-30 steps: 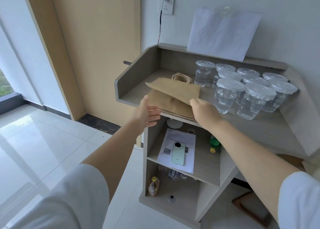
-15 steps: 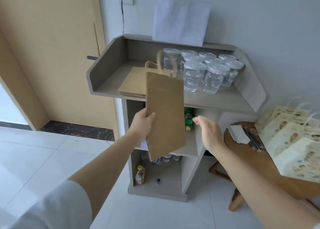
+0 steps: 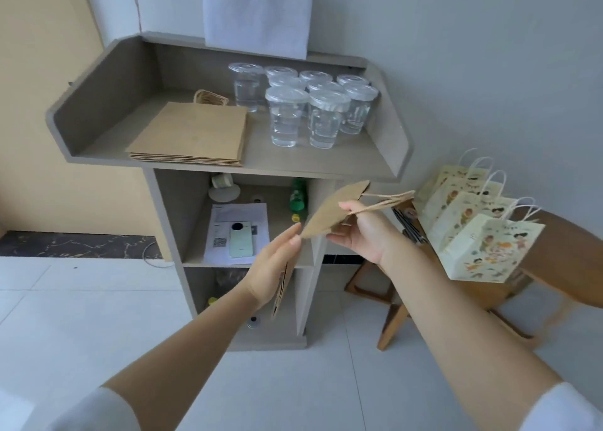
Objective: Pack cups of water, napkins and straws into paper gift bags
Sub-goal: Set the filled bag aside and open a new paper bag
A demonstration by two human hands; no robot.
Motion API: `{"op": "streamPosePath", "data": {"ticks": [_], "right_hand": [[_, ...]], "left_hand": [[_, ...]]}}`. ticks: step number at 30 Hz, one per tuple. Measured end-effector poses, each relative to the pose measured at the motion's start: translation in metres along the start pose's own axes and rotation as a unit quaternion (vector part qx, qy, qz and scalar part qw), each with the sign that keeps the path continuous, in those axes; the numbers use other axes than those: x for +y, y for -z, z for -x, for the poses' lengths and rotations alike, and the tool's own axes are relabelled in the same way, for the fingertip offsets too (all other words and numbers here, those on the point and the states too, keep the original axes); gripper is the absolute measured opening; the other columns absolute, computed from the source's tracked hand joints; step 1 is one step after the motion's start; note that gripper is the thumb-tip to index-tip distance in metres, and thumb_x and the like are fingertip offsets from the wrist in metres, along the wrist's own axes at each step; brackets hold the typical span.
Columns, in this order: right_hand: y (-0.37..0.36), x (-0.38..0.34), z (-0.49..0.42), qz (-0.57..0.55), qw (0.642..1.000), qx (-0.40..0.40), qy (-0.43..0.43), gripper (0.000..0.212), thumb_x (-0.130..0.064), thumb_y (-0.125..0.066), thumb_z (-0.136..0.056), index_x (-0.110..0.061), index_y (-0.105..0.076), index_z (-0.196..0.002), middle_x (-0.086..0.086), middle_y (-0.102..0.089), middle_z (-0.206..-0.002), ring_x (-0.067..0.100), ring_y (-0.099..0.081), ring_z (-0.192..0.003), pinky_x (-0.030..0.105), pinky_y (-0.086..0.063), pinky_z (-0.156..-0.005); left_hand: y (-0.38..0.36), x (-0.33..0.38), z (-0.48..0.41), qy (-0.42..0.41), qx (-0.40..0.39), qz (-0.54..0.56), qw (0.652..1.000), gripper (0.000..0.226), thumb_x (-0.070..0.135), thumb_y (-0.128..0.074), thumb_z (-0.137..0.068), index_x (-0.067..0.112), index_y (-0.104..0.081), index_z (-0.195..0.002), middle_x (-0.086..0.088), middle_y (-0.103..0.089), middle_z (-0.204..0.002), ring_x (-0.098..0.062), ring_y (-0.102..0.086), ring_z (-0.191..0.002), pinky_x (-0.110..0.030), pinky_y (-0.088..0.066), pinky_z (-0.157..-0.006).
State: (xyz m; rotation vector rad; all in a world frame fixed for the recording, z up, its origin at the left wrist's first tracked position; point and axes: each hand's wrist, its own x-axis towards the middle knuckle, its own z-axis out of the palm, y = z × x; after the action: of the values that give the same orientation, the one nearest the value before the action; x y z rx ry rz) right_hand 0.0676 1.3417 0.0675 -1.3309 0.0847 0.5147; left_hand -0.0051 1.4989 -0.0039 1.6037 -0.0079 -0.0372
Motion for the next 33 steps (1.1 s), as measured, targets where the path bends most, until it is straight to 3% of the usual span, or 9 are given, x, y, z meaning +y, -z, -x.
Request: {"op": "streamPosePath", "data": {"ticks": [3, 6, 10, 18, 21, 24, 27, 30, 33], "right_hand": [[0.026, 0.003, 0.009, 0.097, 0.994, -0.039, 0.036, 0.02, -0.014, -0.04, -0.098, -0.01, -0.06, -0.095, 0.006, -0.066, -0.078, 0.017, -0.062, -0.07, 0.028, -0.052, -0.061], [0.05, 0.007, 0.014, 0.162, 0.978, -0.11, 0.071, 0.033, -0.032, -0.054, -0.092, -0.007, -0.059, -0.113, 0.014, -0.068, -0.097, 0.03, -0.067, -0.09, 0.038, -0.056, -0.074], [0.08, 0.012, 0.01, 0.149, 0.979, -0.106, 0.096, 0.046, -0.042, -0.06, -0.084, -0.013, -0.059, -0.119, 0.007, -0.067, -0.112, 0.02, -0.065, -0.105, 0.041, -0.056, -0.083], [0.117, 0.01, -0.006, 0.231, 0.969, 0.005, 0.093, 0.018, 0.003, -0.052, -0.085, -0.009, -0.064, -0.092, 0.007, -0.066, -0.081, 0.023, -0.064, -0.076, 0.024, -0.049, -0.054], [0.128, 0.016, -0.014, 0.396, 0.91, 0.033, 0.122, 0.012, 0.0, -0.051, -0.085, -0.01, -0.057, -0.082, 0.005, -0.058, -0.074, 0.019, -0.057, -0.07, 0.02, -0.04, -0.055], [0.141, 0.022, -0.013, 0.542, 0.825, 0.073, 0.139, 0.018, -0.006, -0.048, -0.089, -0.004, -0.057, -0.105, 0.013, -0.062, -0.093, 0.032, -0.061, -0.091, 0.026, -0.044, -0.069], [0.158, 0.017, -0.008, 0.667, 0.726, 0.119, 0.113, 0.023, -0.005, -0.043, -0.094, -0.005, -0.051, -0.115, 0.014, -0.061, -0.113, 0.033, -0.059, -0.104, 0.034, -0.047, -0.081], [0.182, 0.008, -0.011, 0.736, 0.643, 0.194, 0.081, 0.023, -0.01, -0.044, -0.097, -0.006, -0.052, -0.118, 0.013, -0.061, -0.114, 0.028, -0.061, -0.104, 0.031, -0.05, -0.08], [0.2, 0.0, -0.013, 0.757, 0.61, 0.226, 0.064, 0.024, -0.011, -0.046, -0.097, -0.004, -0.054, -0.118, 0.013, -0.063, -0.112, 0.026, -0.062, -0.102, 0.028, -0.051, -0.076]], "left_hand": [[-0.031, 0.021, -0.019, 0.069, -0.054, 0.088, 0.992, 0.096, 0.089, -0.045, -0.05, 0.045, -0.039, -0.135, 0.007, -0.043, -0.143, -0.024, -0.048, -0.128, -0.044, -0.041, -0.102], [-0.063, 0.038, -0.033, 0.05, -0.072, 0.056, 0.995, 0.067, 0.074, -0.047, -0.074, 0.043, -0.044, -0.134, 0.011, -0.054, -0.133, -0.018, -0.053, -0.122, -0.038, -0.046, -0.097], [-0.099, 0.041, -0.042, 0.023, -0.058, 0.061, 0.996, 0.073, 0.061, -0.061, -0.078, 0.026, -0.04, -0.139, 0.011, -0.058, -0.127, -0.003, -0.053, -0.119, -0.021, -0.043, -0.098], [-0.142, 0.024, -0.07, 0.126, -0.024, 0.025, 0.991, 0.041, 0.024, -0.056, -0.089, 0.006, -0.05, -0.125, -0.013, -0.061, -0.108, -0.028, -0.059, -0.1, -0.039, -0.048, -0.089], [-0.155, 0.018, -0.082, 0.144, 0.004, -0.174, 0.974, 0.028, 0.013, -0.047, -0.089, -0.006, -0.057, -0.106, -0.023, -0.061, -0.094, -0.036, -0.061, -0.089, -0.04, -0.049, -0.076], [-0.159, 0.018, -0.086, 0.117, -0.004, -0.422, 0.899, 0.026, 0.011, -0.044, -0.094, -0.005, -0.06, -0.105, -0.017, -0.065, -0.094, -0.032, -0.064, -0.085, -0.031, -0.049, -0.068], [-0.153, 0.003, -0.097, 0.128, 0.027, -0.477, 0.869, 0.023, 0.009, -0.045, -0.093, 0.002, -0.059, -0.11, -0.013, -0.065, -0.101, -0.03, -0.063, -0.092, -0.031, -0.049, -0.075], [-0.134, -0.007, -0.102, 0.169, 0.066, -0.498, 0.848, 0.021, 0.008, -0.045, -0.092, 0.003, -0.064, -0.1, -0.004, -0.057, -0.072, -0.018, -0.057, -0.064, -0.027, -0.046, -0.064], [-0.117, -0.005, -0.103, 0.195, 0.096, -0.521, 0.826, 0.016, 0.004, -0.048, -0.09, 0.0, -0.063, -0.097, -0.008, -0.056, -0.073, -0.023, -0.056, -0.066, -0.028, -0.046, -0.063]]}}
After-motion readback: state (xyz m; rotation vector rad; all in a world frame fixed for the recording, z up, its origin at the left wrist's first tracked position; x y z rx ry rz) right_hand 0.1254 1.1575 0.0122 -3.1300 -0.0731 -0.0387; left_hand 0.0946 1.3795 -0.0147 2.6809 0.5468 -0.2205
